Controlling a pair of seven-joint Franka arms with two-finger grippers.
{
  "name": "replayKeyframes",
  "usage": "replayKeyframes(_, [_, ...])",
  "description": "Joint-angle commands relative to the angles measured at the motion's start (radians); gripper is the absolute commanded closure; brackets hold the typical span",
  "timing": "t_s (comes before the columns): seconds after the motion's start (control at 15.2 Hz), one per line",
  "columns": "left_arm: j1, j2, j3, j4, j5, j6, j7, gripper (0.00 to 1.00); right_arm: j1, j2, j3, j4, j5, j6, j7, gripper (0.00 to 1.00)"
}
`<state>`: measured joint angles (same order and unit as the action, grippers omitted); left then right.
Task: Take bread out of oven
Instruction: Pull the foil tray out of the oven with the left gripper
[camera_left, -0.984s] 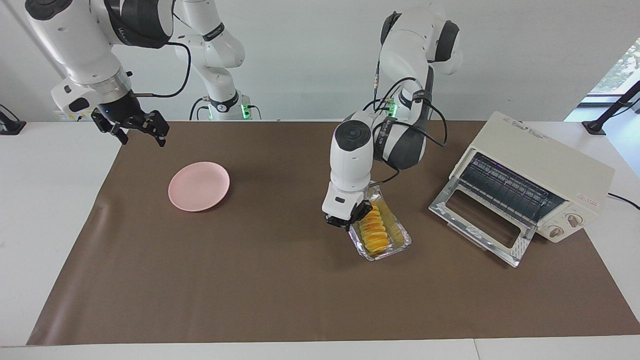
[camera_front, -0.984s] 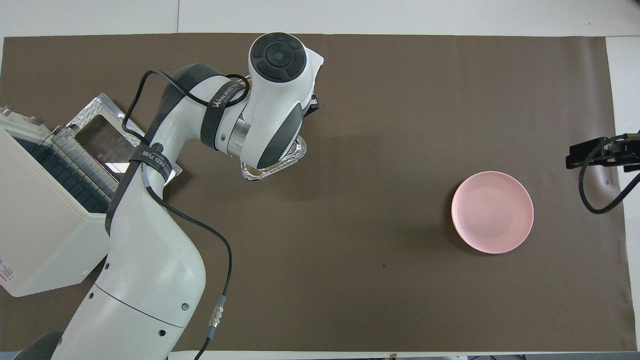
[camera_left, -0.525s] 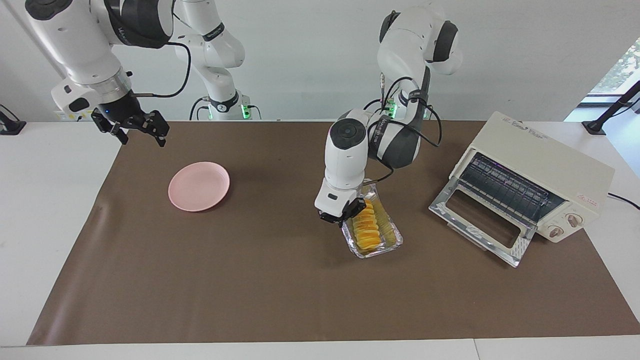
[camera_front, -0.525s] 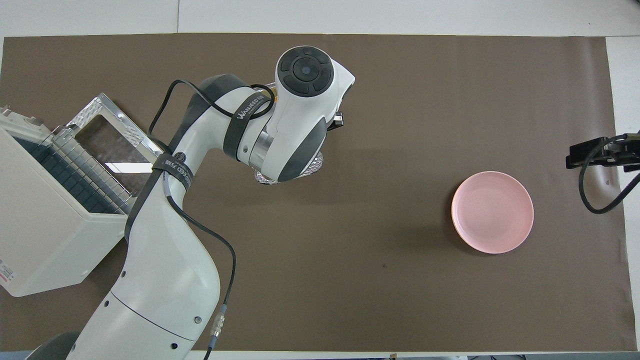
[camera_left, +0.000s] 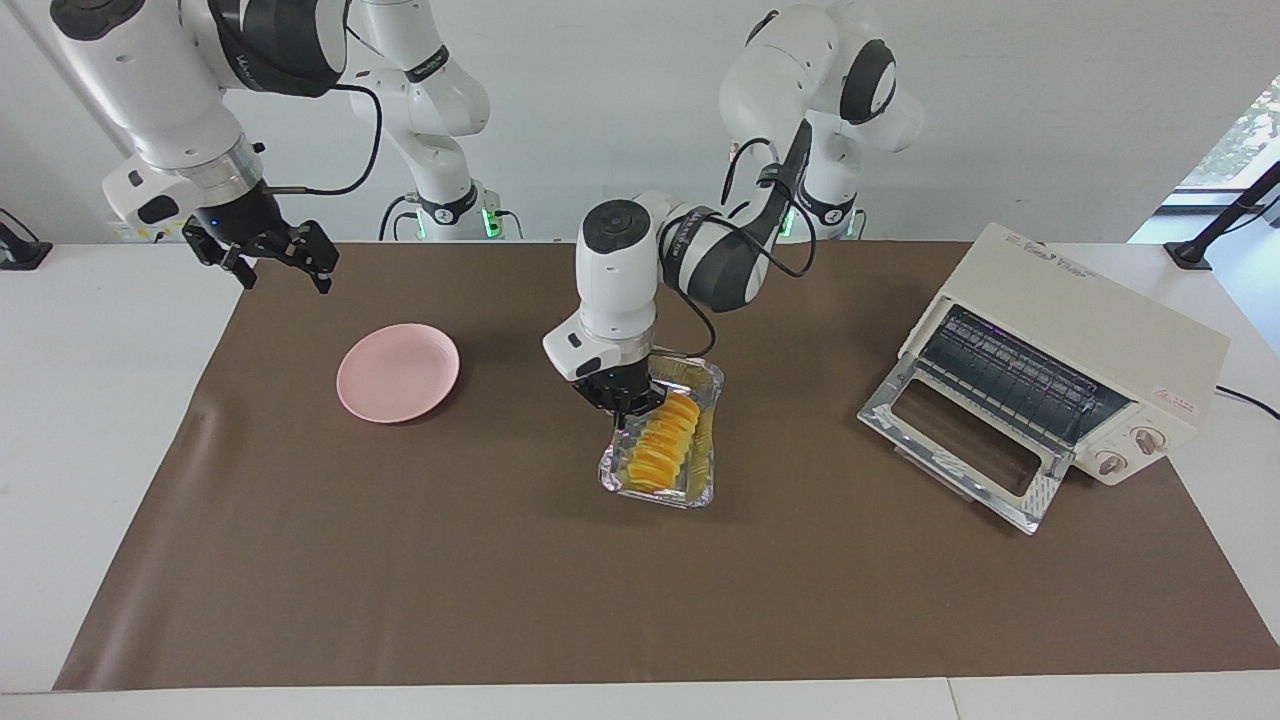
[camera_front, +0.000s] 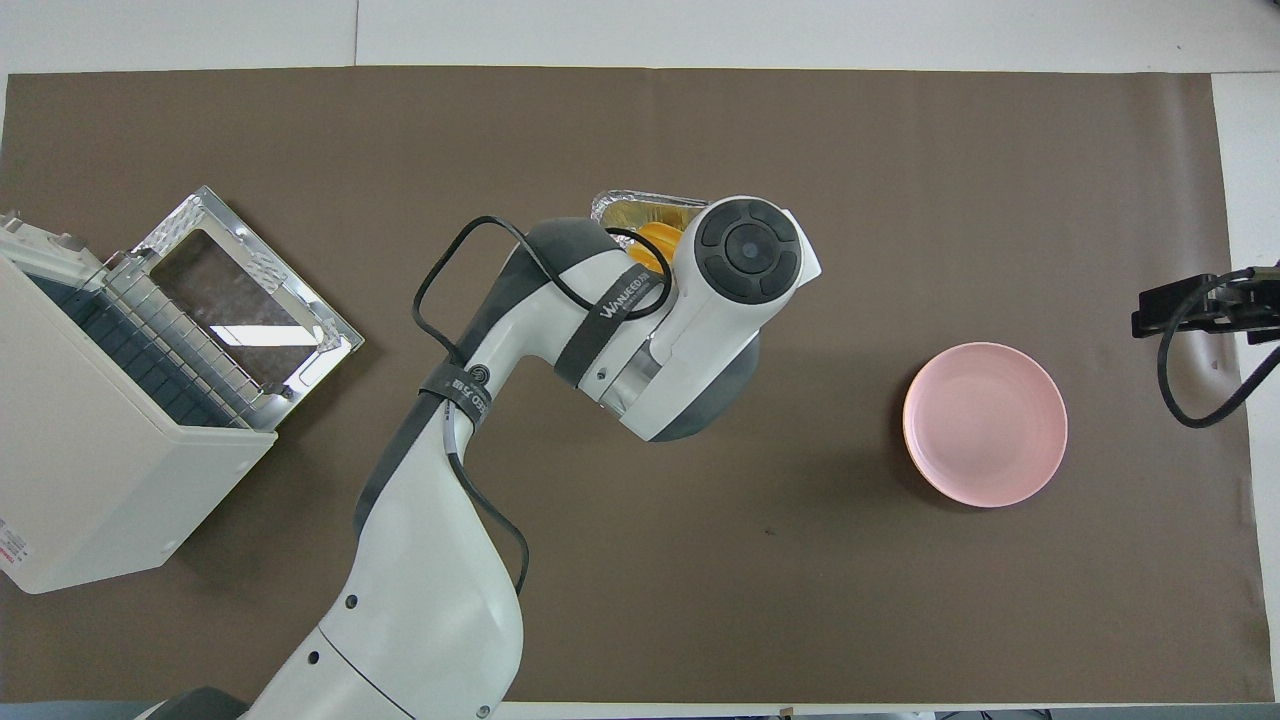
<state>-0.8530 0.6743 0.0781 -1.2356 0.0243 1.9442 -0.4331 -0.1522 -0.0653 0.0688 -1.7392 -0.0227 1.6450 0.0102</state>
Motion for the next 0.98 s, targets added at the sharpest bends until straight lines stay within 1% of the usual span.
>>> replayKeyframes(0.0, [-0.060, -0.009, 0.051, -0.059, 0.031, 0.029, -0.131, 1.00, -0.013, -0.005, 0.013, -0.002, -0.010, -0.008, 0.008, 0.00])
replayKeyframes(0.13, [-0.072, -0.002, 0.051, -0.065, 0.061, 0.027, -0.159, 1.00, -0.013, -0.005, 0.013, -0.002, -0.010, -0.008, 0.008, 0.00])
replayKeyframes(0.2, [-0.074, -0.001, 0.051, -0.071, 0.063, 0.028, -0.202, 1.00, -0.013, -0.005, 0.013, -0.002, -0.010, -0.008, 0.008, 0.00])
replayKeyframes(0.26, [-0.096, -0.002, 0.051, -0.097, 0.075, 0.035, -0.284, 1.00, -0.013, -0.005, 0.013, -0.002, -0.010, -0.008, 0.008, 0.00])
replayKeyframes(0.39, [-0.101, -0.004, 0.051, -0.125, 0.111, 0.062, -0.288, 1.00, -0.013, -0.005, 0.013, -0.002, -0.010, -0.008, 0.008, 0.00])
replayKeyframes(0.66, [-0.116, -0.005, 0.051, -0.162, 0.118, 0.096, -0.322, 1.00, -0.015, -0.005, 0.013, -0.002, -0.010, -0.010, 0.007, 0.00])
replayKeyframes(0.79, [-0.118, -0.007, 0.051, -0.189, 0.118, 0.130, -0.331, 1.00, -0.015, -0.005, 0.013, 0.000, -0.010, -0.030, 0.004, 0.00])
replayKeyframes(0.92, [-0.116, -0.009, 0.051, -0.194, 0.118, 0.147, -0.360, 1.00, -0.006, -0.007, 0.017, 0.000, -0.010, -0.045, 0.002, 0.00])
